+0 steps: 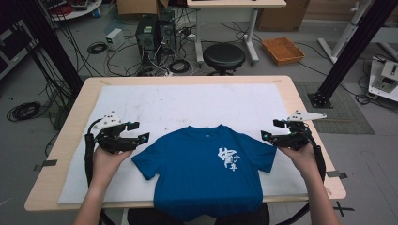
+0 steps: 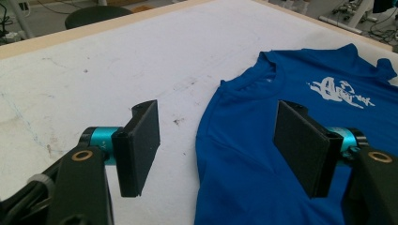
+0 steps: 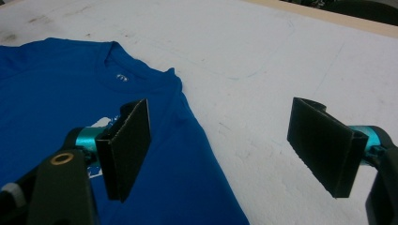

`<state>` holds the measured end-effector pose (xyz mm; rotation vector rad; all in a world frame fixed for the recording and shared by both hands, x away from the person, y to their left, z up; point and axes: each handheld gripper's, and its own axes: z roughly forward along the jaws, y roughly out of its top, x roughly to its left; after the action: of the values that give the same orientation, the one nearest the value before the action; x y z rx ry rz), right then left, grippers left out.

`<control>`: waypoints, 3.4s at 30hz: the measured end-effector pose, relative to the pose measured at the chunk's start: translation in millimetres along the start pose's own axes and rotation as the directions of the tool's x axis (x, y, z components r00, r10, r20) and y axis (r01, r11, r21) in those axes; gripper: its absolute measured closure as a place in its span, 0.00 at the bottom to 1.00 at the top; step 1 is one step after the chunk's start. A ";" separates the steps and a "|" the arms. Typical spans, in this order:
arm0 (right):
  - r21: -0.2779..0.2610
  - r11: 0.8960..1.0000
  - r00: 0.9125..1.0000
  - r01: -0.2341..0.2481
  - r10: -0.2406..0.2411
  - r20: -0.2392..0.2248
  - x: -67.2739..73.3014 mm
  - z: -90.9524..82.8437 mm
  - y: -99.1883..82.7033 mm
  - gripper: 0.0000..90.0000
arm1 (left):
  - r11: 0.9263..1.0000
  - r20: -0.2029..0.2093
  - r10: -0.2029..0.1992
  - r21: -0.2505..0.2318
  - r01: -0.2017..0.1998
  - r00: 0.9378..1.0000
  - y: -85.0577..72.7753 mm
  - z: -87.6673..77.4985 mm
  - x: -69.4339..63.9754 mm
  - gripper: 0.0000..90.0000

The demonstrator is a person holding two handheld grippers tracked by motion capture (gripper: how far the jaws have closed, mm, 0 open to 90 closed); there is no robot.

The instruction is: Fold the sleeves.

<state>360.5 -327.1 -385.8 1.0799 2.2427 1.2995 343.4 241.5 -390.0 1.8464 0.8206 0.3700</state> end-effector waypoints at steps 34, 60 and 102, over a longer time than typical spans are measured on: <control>0.015 1.000 0.999 -0.021 0.020 0.034 -7.3 0.6 -2.8 0.24 | 0.994 -0.008 -0.058 0.091 0.058 0.998 -18.5 -12.4 4.4 0.42; 0.001 0.999 0.998 -0.032 0.032 0.062 -12.1 -5.1 -6.1 0.26 | 0.949 -0.057 -0.160 0.267 0.169 0.985 -67.2 -13.8 11.8 0.73; -0.001 0.999 0.996 -0.043 0.043 0.082 -15.0 -9.0 -6.8 0.27 | 0.963 0.221 -0.247 0.164 0.213 0.944 11.9 77.7 -74.9 0.98</control>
<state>361.9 -345.7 -388.1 1.1661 2.1725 1.2478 339.8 133.8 -403.0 1.8523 0.8998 -0.0609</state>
